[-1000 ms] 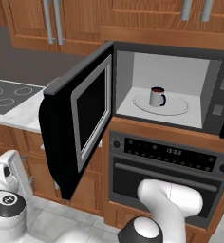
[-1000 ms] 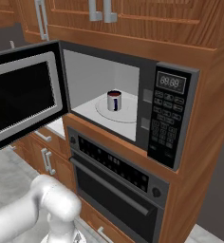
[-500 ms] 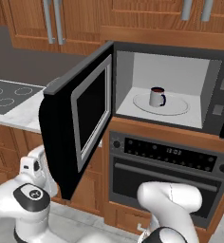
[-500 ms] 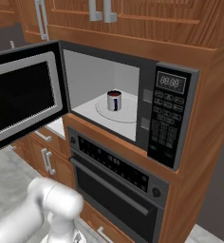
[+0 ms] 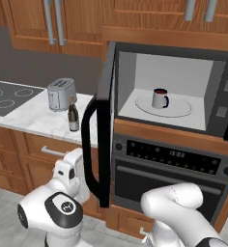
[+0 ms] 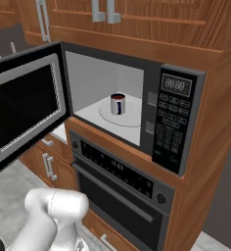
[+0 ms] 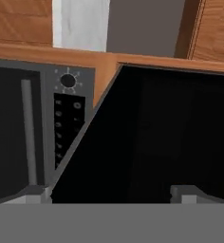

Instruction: Place the microwavable item in the microwave. Then, close the microwave door and press the start button.

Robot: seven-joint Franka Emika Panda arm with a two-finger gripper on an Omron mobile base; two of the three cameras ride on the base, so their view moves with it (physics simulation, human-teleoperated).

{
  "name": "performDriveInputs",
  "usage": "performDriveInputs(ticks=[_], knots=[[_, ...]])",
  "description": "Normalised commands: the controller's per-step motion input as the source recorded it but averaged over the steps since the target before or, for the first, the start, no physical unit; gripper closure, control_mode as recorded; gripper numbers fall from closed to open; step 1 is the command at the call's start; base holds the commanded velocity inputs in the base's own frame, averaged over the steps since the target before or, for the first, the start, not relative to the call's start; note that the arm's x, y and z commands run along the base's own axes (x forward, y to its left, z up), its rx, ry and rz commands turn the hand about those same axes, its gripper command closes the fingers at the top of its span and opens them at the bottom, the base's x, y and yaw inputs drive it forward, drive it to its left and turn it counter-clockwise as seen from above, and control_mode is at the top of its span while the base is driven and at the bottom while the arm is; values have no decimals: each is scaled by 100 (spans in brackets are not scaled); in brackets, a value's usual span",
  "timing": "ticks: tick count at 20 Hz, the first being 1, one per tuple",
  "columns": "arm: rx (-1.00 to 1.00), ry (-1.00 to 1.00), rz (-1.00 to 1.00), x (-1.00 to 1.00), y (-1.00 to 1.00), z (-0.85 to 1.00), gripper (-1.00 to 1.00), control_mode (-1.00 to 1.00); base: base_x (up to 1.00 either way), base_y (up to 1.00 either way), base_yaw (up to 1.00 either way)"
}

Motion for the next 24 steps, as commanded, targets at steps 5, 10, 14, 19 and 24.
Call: performDriveInputs(ticks=[5, 10, 14, 19, 24], knots=[[7, -5, -15, -40, -100, 27, -100, -100, 0, 0, 0], [8, -1, -15, -11, -100, 31, -100, -100, 0, 0, 0], [8, 0, -11, 0, -100, 21, -100, -100, 0, 0, 0], [9, 0, -9, 0, -100, 8, -100, -100, 0, 0, 0], [8, 0, -8, 4, -100, 7, -100, -100, 0, 0, 0]])
